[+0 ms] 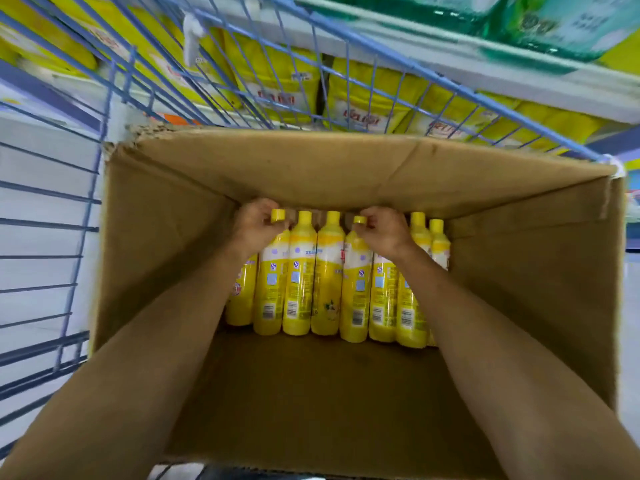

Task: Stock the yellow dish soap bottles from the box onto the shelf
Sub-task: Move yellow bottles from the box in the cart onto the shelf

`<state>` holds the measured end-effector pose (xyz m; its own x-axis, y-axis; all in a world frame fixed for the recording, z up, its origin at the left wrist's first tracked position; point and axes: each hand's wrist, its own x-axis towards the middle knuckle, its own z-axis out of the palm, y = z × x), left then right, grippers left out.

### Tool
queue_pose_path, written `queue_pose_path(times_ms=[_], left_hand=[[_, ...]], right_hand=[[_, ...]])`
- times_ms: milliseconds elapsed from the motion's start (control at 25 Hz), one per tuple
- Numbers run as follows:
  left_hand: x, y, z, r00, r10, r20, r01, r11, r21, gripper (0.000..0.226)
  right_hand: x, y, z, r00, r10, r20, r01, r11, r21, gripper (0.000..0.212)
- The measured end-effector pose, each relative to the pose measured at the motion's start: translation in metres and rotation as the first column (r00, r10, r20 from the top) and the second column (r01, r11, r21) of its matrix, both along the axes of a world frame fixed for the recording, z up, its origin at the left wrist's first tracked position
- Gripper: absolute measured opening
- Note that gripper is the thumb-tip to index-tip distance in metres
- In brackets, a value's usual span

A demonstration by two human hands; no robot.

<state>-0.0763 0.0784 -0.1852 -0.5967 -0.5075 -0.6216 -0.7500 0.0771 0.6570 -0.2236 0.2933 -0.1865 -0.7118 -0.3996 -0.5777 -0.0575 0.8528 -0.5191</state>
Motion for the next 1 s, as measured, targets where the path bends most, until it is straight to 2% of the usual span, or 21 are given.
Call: queue_pose_path(times_ms=[40, 120, 240, 360, 480, 600, 640, 720, 840, 1000], left_hand=[[0.002, 0.001, 0.009, 0.997, 0.062, -0.034, -0.061, 0.997, 0.039, 0.037], [0.005, 0.003, 0.019, 0.993, 0.093, -0.074, -0.085, 0.990, 0.114, 0.035], [0.007, 0.009, 0.025, 0.999, 0.008, -0.048, 0.002, 0.979, 0.202, 0.033], [0.019, 0.014, 0.019, 0.997, -0.066, -0.034, 0.072, 0.972, 0.222, 0.034], [0.043, 0.018, 0.013, 0.999, -0.047, -0.010, 0.048, 0.968, 0.248, 0.051], [0.066, 0.026, 0.016, 1.000, 0.010, 0.020, -0.015, 0.964, 0.264, 0.068], [0.070, 0.029, 0.017, 0.999, 0.032, 0.017, -0.035, 0.963, 0.268, 0.067], [0.074, 0.034, 0.015, 0.999, 0.041, -0.003, -0.038, 0.961, 0.275, 0.061], [0.079, 0.035, 0.012, 0.999, 0.036, -0.003, -0.034, 0.953, 0.301, 0.058], [0.078, 0.040, 0.020, 0.999, 0.006, -0.049, 0.008, 0.958, 0.287, 0.053]], right_hand=[[0.004, 0.004, 0.008, 0.991, -0.113, 0.076, 0.122, 0.985, -0.122, 0.032], [0.014, 0.011, 0.021, 0.961, -0.198, 0.196, 0.244, 0.936, -0.253, 0.035], [0.025, 0.015, 0.024, 0.940, -0.157, 0.302, 0.247, 0.926, -0.287, 0.029], [0.028, 0.020, 0.017, 0.924, -0.111, 0.366, 0.236, 0.918, -0.318, 0.026], [0.043, 0.031, 0.021, 0.895, -0.104, 0.434, 0.244, 0.928, -0.282, 0.047], [0.056, 0.038, 0.016, 0.889, -0.113, 0.444, 0.245, 0.936, -0.252, 0.068], [0.058, 0.040, 0.015, 0.889, -0.107, 0.445, 0.237, 0.940, -0.246, 0.071], [0.056, 0.037, 0.018, 0.902, -0.091, 0.422, 0.198, 0.956, -0.216, 0.064], [0.063, 0.040, 0.018, 0.896, -0.095, 0.435, 0.188, 0.966, -0.177, 0.040], [0.082, 0.041, 0.025, 0.945, -0.023, 0.325, 0.081, 0.983, -0.166, 0.056]])
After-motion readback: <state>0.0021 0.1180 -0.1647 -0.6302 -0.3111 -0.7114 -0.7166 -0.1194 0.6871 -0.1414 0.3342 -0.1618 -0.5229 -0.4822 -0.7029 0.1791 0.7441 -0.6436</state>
